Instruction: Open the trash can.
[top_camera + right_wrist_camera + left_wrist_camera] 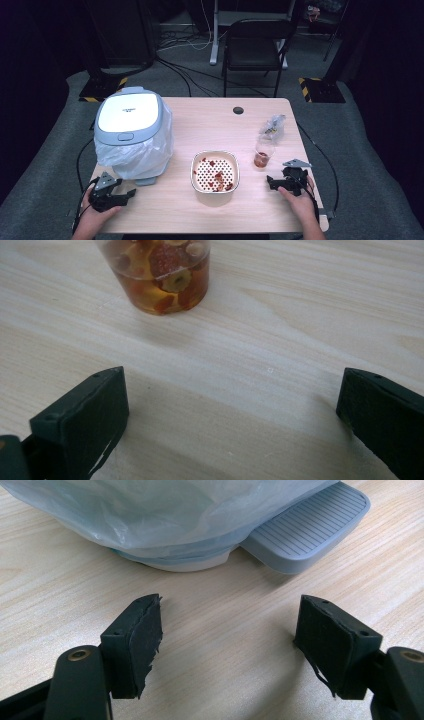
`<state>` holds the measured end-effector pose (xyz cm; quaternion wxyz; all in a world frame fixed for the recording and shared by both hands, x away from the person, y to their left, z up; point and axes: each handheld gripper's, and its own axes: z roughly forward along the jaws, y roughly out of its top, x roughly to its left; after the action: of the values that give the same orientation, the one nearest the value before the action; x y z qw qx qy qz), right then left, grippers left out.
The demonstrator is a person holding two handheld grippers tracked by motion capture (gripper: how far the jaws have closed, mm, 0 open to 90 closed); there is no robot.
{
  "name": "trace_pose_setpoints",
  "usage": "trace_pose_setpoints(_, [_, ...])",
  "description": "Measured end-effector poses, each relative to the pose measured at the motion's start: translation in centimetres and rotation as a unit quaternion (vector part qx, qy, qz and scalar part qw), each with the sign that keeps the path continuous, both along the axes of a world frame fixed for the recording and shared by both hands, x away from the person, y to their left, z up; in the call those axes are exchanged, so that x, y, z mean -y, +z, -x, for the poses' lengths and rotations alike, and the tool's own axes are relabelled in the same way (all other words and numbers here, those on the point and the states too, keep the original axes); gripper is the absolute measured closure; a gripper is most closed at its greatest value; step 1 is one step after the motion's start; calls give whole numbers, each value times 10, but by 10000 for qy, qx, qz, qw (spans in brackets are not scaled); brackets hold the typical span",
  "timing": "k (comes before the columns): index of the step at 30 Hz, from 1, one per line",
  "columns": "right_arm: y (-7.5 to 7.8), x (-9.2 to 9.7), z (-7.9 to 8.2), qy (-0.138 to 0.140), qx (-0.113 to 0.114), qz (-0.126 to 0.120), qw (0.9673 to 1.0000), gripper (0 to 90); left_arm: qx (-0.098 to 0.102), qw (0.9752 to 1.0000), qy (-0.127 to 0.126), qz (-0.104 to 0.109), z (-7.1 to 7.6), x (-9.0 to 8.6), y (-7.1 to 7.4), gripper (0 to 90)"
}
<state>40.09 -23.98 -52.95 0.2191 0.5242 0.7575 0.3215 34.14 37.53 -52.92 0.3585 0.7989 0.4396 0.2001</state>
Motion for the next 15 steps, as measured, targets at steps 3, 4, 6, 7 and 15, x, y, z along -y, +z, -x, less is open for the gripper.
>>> trace_pose_setpoints(3, [0, 0, 2, 21, 4, -19, 10000, 0, -14, 10000, 19, 18, 1, 0, 0, 267])
trace_pose_setpoints(4, [0, -1, 2, 4, -7, -31, 10000, 0, -17, 10000, 20, 24, 1, 0, 0, 267])
trace_pose_setpoints(6, [0, -1, 3, -8, 8, -15, 10000, 0, -14, 10000, 39, 30, 1, 0, 0, 271])
trace_pose_setpoints(7, [0, -1, 3, -5, 9, -12, 10000, 0, 5, 10000, 40, 61, 0, 0, 0, 272])
trace_pose_setpoints(15, [0, -1, 3, -13, 8, -13, 10000, 0, -11, 9999, 113, 37, 1, 1, 0, 278])
